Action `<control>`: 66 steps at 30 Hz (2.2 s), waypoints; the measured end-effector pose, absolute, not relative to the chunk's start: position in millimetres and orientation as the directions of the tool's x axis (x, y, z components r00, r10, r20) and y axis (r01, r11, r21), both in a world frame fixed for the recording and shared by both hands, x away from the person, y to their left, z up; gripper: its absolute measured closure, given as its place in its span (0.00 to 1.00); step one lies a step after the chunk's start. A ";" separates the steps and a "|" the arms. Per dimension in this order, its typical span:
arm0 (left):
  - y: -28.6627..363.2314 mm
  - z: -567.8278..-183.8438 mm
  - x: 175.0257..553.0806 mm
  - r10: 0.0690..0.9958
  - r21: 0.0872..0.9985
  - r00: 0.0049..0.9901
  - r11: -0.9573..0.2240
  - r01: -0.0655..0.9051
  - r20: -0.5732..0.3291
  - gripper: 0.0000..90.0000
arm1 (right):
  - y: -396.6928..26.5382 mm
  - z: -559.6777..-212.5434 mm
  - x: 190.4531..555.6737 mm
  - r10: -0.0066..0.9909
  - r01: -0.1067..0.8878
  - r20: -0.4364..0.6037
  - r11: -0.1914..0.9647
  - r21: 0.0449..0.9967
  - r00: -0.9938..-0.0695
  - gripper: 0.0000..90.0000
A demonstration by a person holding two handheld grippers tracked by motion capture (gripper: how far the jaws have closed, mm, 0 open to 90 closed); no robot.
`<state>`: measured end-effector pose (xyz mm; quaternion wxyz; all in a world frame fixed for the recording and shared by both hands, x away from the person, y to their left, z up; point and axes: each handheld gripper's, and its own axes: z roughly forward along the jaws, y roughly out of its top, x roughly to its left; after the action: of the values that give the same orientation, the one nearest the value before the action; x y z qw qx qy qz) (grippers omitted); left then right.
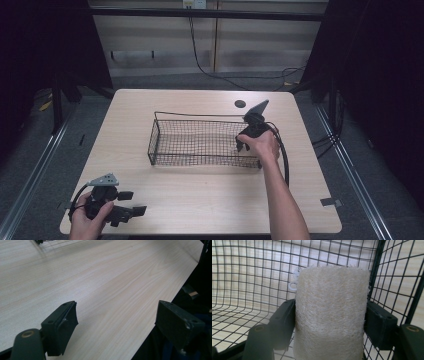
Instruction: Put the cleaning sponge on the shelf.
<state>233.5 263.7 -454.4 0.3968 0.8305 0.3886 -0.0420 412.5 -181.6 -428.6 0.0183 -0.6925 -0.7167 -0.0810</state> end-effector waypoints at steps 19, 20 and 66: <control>263.7 -454.4 233.5 0.613 0.627 0.694 -0.382 0.679 -0.378 0.19 | -176.3 -437.7 412.6 0.995 0.997 0.099 0.010 0.081 -0.018 0.34; 263.8 -454.5 233.6 0.613 0.626 0.693 -0.382 0.680 -0.379 0.19 | -176.5 -437.2 412.9 0.995 0.997 0.093 0.012 0.077 -0.020 0.33; 262.3 -455.6 233.5 0.618 0.625 0.691 -0.382 0.681 -0.375 0.19 | -192.6 -397.8 389.7 0.961 0.969 0.212 0.133 0.210 -0.178 0.22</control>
<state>233.5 262.3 -455.6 0.3950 0.8304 0.3909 -0.0399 389.7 -192.6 -397.8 0.0127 -0.6411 -0.7526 -0.1502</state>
